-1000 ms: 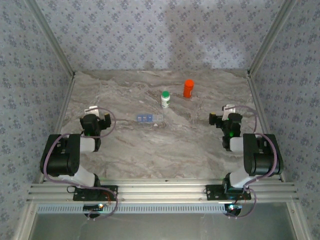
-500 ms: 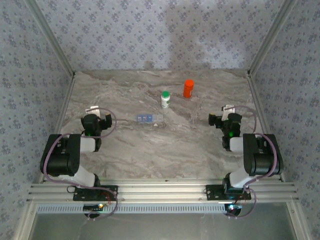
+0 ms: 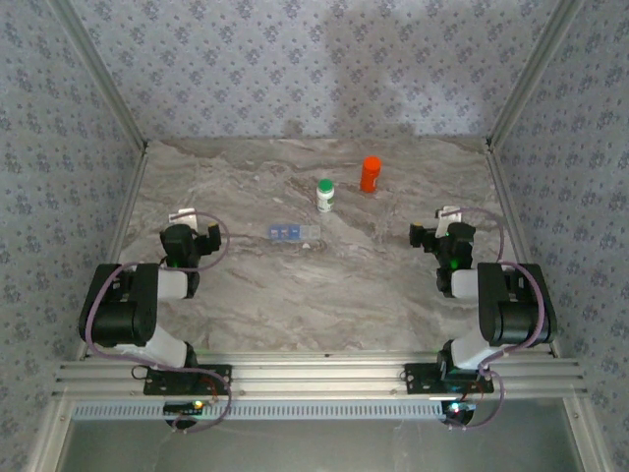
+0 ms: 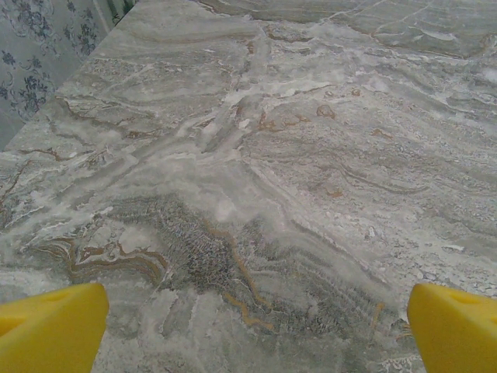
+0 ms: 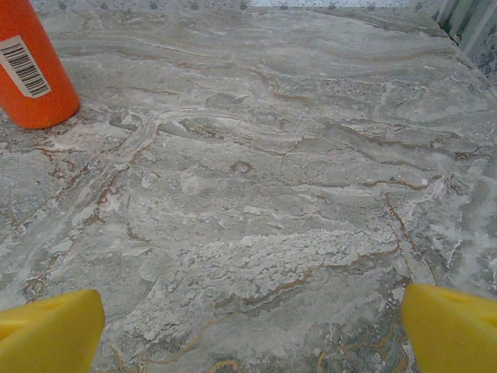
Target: Sort the pills into containers
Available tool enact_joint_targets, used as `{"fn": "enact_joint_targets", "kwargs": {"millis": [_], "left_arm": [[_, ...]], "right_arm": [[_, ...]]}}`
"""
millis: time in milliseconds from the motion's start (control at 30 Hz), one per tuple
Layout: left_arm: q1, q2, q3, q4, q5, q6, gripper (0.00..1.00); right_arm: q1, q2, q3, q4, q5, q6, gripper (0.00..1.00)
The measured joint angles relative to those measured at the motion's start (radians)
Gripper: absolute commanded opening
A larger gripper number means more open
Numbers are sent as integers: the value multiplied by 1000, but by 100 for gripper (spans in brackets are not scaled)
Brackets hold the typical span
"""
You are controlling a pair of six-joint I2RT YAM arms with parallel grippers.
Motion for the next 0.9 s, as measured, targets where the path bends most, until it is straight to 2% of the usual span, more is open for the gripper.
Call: {"fn": "enact_joint_targets", "kwargs": {"millis": [900], "left_arm": [[19, 0, 8, -6, 37, 0, 99]], "right_arm": [[0, 0, 0, 0, 0, 0, 100]]}}
